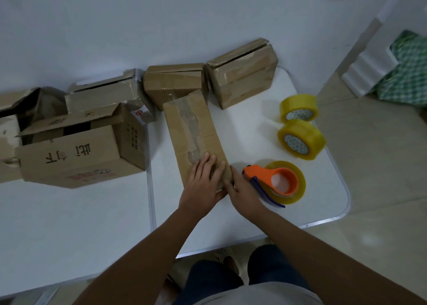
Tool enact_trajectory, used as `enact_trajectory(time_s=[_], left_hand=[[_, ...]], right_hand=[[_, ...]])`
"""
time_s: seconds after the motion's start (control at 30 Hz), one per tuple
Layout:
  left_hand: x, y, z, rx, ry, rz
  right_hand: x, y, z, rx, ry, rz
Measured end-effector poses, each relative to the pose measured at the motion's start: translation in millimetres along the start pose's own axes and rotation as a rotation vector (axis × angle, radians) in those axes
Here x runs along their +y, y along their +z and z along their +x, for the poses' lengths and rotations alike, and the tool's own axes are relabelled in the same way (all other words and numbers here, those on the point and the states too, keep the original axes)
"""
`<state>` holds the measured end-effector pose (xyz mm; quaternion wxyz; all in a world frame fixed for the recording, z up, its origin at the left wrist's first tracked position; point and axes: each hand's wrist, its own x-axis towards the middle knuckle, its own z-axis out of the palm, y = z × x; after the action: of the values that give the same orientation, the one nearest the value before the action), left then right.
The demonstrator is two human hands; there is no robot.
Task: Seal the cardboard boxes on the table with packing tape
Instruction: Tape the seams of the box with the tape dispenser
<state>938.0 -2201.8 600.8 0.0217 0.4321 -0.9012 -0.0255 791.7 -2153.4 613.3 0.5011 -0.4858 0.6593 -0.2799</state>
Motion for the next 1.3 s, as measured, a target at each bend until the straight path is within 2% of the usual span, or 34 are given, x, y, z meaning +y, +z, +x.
enact_trajectory(time_s=[0.23, 0.43, 0.57, 0.63, 0.7, 0.77, 0.87, 0.9, 0.97, 1.03, 1.07, 1.1, 1.17, 1.23, 1.3], left_hand=[[-1.2, 1.8, 0.4, -0.055, -0.006, -0.003], [-3.8, 0.7, -0.1, -0.055, 0.0, -0.015], [-3.1, 1.7, 1.5, -0.055, 0.002, 0.01], [-2.1, 1.6, 1.2, -0.062, -0.009, 0.002], [-1.9, 2.1, -0.2, -0.084, -0.015, -0.013], [-3.8, -3.4, 0.7, -0.12, -0.004, -0.093], [-20.7, -29.9, 7.0, -0.218, -0.002, -0.409], [-29.2, -41.9, 6.0, -0.19, -0.02, -0.51], [-46.0, -62.9, -5.7, -0.015, -0.201, -0.691], [-59.4, -69.3, -28.6, 0.155, -0.535, -0.85], [-63.0, -67.7, -41.3, 0.184, -0.718, -0.972], [-65.4, -62.6, -53.7, 0.184, -0.886, -1.129], [-64.4, -49.5, -75.6, 0.135, -1.109, -1.421], [-56.2, -37.3, -93.8, 0.058, -1.23, -1.618], [-44.1, -30.9, -105.3, 0.017, -1.302, -1.793]], right_hand=[[-1.9, -7.8, 2.6, -0.018, 0.025, 0.092], [-10.3, -20.0, -9.5, -0.102, 0.046, 0.155], [-1.8, -17.7, -5.7, -0.05, 0.019, 0.221], [-4.5, -12.3, -3.4, -0.006, 0.067, 0.366], [-7.0, -5.4, -3.3, 0.047, 0.105, 0.386], [-5.1, -2.2, -4.2, 0.058, 0.1, 0.291], [-11.8, -10.2, -7.7, 0.073, 0.099, 0.101], [-14.1, -13.5, -8.8, 0.115, 0.059, 0.035], [-18.0, -15.8, -10.9, 0.187, -0.147, -0.159], [-25.6, -11.8, -12.4, 0.185, -0.344, -0.414], [-29.0, -8.6, -12.0, 0.151, -0.42, -0.521], [-31.4, -4.8, -10.8, 0.098, -0.491, -0.6], [-33.4, 5.7, -8.7, -0.04, -0.597, -0.753], [-30.5, 17.8, -4.9, -0.151, -0.611, -0.905], [-24.6, 27.4, 0.9, -0.167, -0.611, -1.015]])
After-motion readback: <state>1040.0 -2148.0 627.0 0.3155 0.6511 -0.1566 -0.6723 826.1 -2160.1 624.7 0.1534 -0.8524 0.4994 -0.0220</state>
